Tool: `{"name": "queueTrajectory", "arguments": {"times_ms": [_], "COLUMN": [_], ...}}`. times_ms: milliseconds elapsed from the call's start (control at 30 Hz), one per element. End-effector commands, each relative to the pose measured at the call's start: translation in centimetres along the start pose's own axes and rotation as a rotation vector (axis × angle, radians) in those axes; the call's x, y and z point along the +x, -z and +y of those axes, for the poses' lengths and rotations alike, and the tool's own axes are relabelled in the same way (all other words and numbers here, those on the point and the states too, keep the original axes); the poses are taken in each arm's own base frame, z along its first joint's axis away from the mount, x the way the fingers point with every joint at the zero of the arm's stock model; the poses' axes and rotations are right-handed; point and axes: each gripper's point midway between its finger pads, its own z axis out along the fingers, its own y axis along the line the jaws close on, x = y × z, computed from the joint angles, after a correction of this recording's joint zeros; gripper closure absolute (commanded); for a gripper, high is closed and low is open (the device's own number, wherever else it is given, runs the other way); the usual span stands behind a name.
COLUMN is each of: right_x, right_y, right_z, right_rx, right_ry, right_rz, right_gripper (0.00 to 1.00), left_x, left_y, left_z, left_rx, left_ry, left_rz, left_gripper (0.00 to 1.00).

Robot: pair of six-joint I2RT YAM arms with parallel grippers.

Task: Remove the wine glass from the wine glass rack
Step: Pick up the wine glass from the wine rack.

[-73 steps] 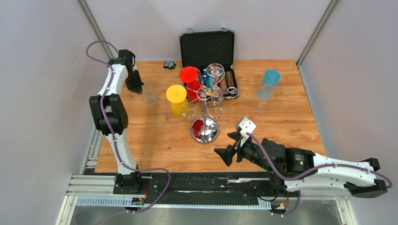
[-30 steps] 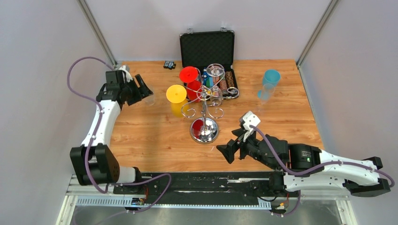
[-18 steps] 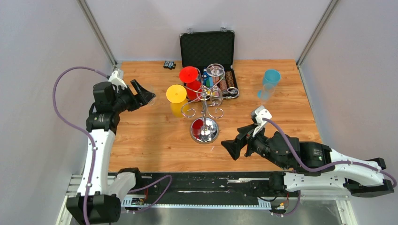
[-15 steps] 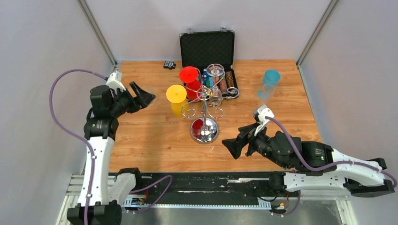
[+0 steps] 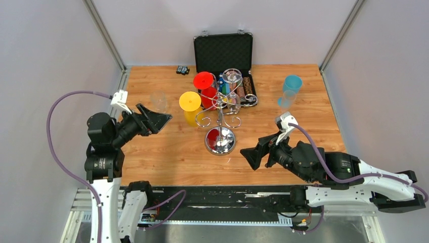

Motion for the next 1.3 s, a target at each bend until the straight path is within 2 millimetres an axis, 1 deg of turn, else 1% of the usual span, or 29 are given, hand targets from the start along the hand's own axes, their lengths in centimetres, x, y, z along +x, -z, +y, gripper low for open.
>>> {"name": "queueTrajectory", "arguments": {"times_ms": [0, 33, 67, 100, 133, 300, 567, 700, 900, 967, 1033, 1100, 1200, 1267], "right_x": [-1.8, -1.8, -1.8, -1.8, -1.8, -1.9, -1.7, -1.8, -1.9, -1.9, -1.8, -1.8, -1.8, -1.8], "right_y": [0.2, 0.2, 0.1, 0.0, 0.0, -0.2, -0.3, -0.4, -0.3, -0.3, -0.3, -0.2, -0.2, -0.2], "right_z": [0.3, 0.3, 0.3, 0.3, 0.3, 0.4, 0.5, 0.6, 0.5, 0.5, 0.4, 0.4, 0.3, 0.3], "right_rx": [0.009, 0.012, 0.016, 0.021, 0.023, 0.025, 0.024, 0.023, 0.022, 0.022, 0.021, 0.021, 0.021, 0.022], "right_ry": [-0.042, -0.040, -0.039, -0.037, -0.035, -0.035, -0.043, -0.043, -0.045, -0.047, -0.047, -0.049, -0.050, -0.051], "right_rz": [-0.040, -0.039, -0.040, -0.040, -0.040, -0.038, -0.039, -0.044, -0.048, -0.049, -0.049, -0.052, -0.052, -0.054], "right_gripper": [0.15, 0.15, 0.15, 0.15, 0.15, 0.15, 0.15, 0.15, 0.15, 0.15, 0.15, 0.15, 0.15, 0.15], "left_x": [0.4, 0.4, 0.8, 0.6, 0.7, 0.3, -0.7, -0.6, -0.3, -0.7, -0.4, -0.3, -0.4, -0.4], "left_y": [0.5, 0.6, 0.4, 0.4, 0.2, -0.5, -1.8, -2.7, -4.2, -4.6, -5.0, -5.5, -5.9, -6.2], "left_z": [-2.5, -3.2, -3.1, -3.7, -3.6, -4.5, -4.8, -4.7, -4.3, -4.1, -4.6, -4.6, -4.5, -4.6], "left_rx": [0.122, 0.159, 0.172, 0.207, 0.214, 0.302, 0.365, 0.365, 0.348, 0.339, 0.355, 0.355, 0.353, 0.355], "left_ry": [0.051, 0.067, 0.086, 0.098, 0.127, 0.176, 0.242, 0.272, 0.294, 0.294, 0.291, 0.298, 0.308, 0.313], "left_rz": [0.019, 0.027, 0.039, 0.040, 0.048, 0.077, 0.104, 0.122, 0.143, 0.126, 0.139, 0.143, 0.140, 0.139], "left_gripper": [0.09, 0.09, 0.09, 0.09, 0.09, 0.09, 0.09, 0.11, 0.16, 0.17, 0.18, 0.21, 0.28, 0.31]}}
